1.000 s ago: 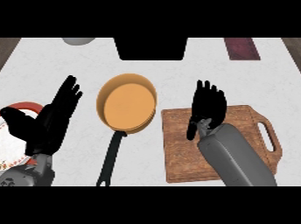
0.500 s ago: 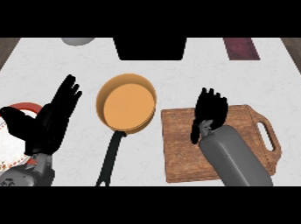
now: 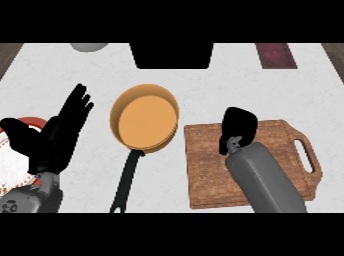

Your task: Pick the bell pepper from the cutting board and place it in the pot

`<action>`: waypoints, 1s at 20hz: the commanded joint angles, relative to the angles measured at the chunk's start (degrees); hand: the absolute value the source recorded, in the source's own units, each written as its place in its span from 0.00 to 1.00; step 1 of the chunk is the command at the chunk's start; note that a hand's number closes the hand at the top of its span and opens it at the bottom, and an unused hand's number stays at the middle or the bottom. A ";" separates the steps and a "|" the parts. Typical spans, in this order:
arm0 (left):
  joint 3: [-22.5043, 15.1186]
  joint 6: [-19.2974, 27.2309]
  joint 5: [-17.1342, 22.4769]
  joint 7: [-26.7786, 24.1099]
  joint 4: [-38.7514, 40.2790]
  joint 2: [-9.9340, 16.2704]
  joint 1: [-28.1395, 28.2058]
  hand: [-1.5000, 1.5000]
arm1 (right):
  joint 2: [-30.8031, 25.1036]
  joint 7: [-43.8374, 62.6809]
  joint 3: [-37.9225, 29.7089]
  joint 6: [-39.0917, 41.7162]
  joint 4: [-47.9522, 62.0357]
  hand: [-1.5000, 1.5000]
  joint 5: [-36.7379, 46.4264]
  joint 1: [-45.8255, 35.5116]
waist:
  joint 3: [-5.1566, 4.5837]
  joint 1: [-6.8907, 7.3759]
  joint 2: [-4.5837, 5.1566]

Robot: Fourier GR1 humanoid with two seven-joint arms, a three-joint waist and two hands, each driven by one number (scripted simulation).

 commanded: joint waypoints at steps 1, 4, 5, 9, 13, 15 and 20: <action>-1.82 -0.26 -2.69 -4.04 0.51 -2.77 3.72 0.50 | 1.99 -0.47 0.91 -4.15 1.14 1.00 2.82 -0.49 | 0.00 0.10 0.00; 1.82 -1.82 -1.16 1.17 1.14 -2.27 -2.66 0.50 | 0.20 -4.39 -1.66 -1.54 3.34 1.00 3.35 -2.54 | 0.01 0.01 0.02; 0.59 -0.20 -2.15 4.02 -6.50 -1.74 2.30 0.50 | -0.12 -4.80 -0.50 -2.43 2.40 1.00 4.13 0.15 | 0.02 0.15 -0.05; 0.55 -1.70 -3.58 -1.11 -0.90 -3.24 2.10 0.50 | 2.03 3.76 5.55 -7.03 -1.17 1.00 -0.99 0.67 | 0.01 0.26 -0.05; 0.78 -1.82 -2.90 -0.10 -0.07 -2.43 1.96 0.50 | 2.06 17.72 16.42 -14.94 -16.18 1.00 -8.44 9.35 | 0.02 0.42 -1.02; 0.67 -2.23 -2.46 -1.03 1.76 -3.18 1.78 0.50 | 2.06 23.32 20.01 -18.05 -20.01 1.00 -9.54 8.24 | -0.06 0.64 -0.87; 1.63 -0.54 -3.45 0.80 0.28 -2.62 0.57 0.50 | 2.05 29.99 24.94 -17.85 -27.20 1.00 1.34 11.58 | -0.16 -1.41 -1.25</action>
